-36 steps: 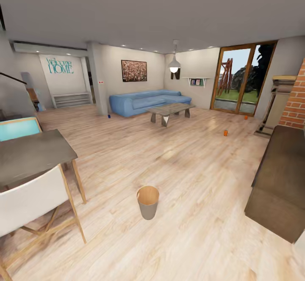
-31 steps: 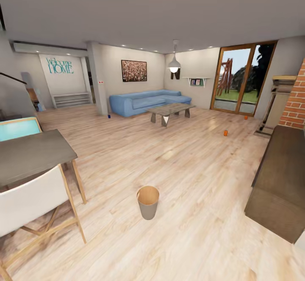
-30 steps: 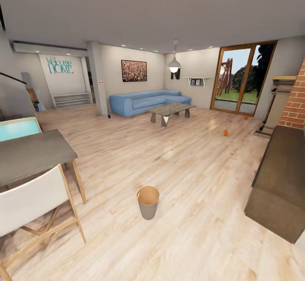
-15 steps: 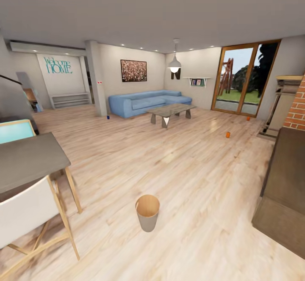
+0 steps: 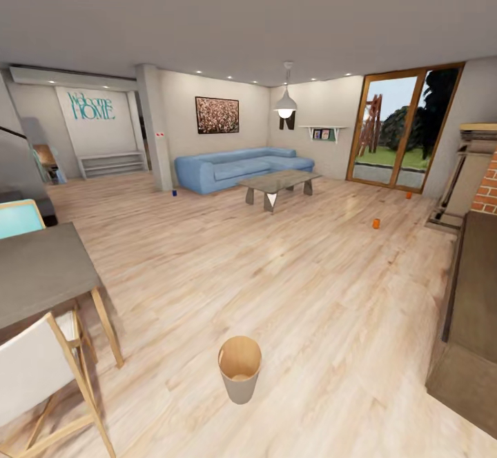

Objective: Put the three can of soda from the living room inside the tash can in the kitchen.

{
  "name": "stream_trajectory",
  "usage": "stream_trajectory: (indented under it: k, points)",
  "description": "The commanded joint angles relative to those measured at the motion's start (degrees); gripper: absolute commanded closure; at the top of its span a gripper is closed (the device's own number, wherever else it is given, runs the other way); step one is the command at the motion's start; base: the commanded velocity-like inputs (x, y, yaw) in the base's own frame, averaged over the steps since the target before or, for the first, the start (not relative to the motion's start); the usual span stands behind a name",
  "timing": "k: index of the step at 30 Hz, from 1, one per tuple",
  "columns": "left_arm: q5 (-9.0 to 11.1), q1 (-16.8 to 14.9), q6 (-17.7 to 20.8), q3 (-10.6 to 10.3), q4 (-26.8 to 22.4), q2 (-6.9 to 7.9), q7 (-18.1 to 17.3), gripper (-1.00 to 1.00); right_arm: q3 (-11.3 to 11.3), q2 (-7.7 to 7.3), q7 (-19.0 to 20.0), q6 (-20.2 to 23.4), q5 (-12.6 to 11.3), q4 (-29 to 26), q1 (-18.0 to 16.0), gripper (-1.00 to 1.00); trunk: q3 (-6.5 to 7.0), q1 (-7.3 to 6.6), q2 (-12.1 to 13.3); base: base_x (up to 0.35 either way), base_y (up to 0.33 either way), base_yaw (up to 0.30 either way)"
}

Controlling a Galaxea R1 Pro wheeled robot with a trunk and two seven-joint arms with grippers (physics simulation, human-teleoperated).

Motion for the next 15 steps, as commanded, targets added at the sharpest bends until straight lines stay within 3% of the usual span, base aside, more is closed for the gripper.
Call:
stream_trajectory:
  k: [1, 15]
  points:
    - [0.0, 0.0, 0.0, 0.0, 0.0, 0.00, 0.0, -1.00, 0.0, -0.01, 0.0, 0.0, -0.1, 0.0, 0.0, -1.00, 0.00, 0.00, 0.0, 0.338, 0.000, 0.000]
    - [-0.1, 0.0, -0.4, 0.0, 0.0, 0.00, 0.0, -1.00, -0.2, -0.08, -0.1, 0.0, -0.3, 0.0, 0.0, -1.00, 0.00, 0.00, 0.0, 0.338, 0.000, 0.000]
